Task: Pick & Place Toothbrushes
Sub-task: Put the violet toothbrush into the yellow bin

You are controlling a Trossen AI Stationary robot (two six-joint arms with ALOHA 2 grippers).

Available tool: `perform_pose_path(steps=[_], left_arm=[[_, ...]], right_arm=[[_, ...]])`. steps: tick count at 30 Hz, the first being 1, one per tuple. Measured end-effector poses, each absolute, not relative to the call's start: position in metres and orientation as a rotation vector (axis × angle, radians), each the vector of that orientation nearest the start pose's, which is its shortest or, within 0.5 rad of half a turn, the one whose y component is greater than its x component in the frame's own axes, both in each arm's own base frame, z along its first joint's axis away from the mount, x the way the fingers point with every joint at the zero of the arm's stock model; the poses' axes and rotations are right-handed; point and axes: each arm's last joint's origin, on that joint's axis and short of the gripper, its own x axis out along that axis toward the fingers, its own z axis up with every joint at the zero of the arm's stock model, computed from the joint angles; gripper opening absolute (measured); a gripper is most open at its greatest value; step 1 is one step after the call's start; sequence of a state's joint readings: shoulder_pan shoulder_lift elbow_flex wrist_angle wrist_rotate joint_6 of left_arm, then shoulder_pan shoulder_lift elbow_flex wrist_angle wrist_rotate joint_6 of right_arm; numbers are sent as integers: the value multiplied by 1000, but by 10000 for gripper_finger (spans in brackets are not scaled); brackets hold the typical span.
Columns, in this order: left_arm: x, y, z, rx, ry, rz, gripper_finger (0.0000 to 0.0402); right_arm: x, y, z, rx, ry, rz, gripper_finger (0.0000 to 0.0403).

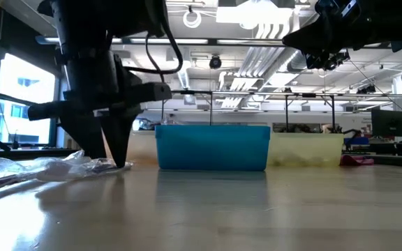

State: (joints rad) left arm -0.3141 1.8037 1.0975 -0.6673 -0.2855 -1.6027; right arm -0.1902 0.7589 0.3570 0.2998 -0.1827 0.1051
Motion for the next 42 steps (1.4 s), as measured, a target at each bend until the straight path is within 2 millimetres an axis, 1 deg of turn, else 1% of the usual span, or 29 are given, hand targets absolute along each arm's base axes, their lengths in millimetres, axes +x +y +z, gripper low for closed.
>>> perform_pose_path(steps=[16,19,25,28,30,35,37,40,42], left_arm=[[313,-94,150,-963,977,953,123],[313,-94,150,-962,990,952,102],[311,-94,150,-964,1012,951,35],[312,-94,150,-966,1012,949,17],[312,-94,150,-973,1009,946,17],[313,-94,150,-973,1009,941,48],[313,-94,151,-952,1019,921,52],[312,-94,152,-919,1038,891,42],[312,-95,157,-906,1059,866,28]], right_arm=[[171,-27,234,125,106,-12,4],[171,-27,234,125,106,-13,4],[171,-27,234,125,105,-13,4],[171,-28,234,125,106,-13,4],[171,-27,234,125,106,-13,4],[171,-28,234,125,106,-13,4],[171,-28,234,125,106,-13,4],[171,-28,234,125,106,-13,4],[171,-27,234,125,106,-12,4]])
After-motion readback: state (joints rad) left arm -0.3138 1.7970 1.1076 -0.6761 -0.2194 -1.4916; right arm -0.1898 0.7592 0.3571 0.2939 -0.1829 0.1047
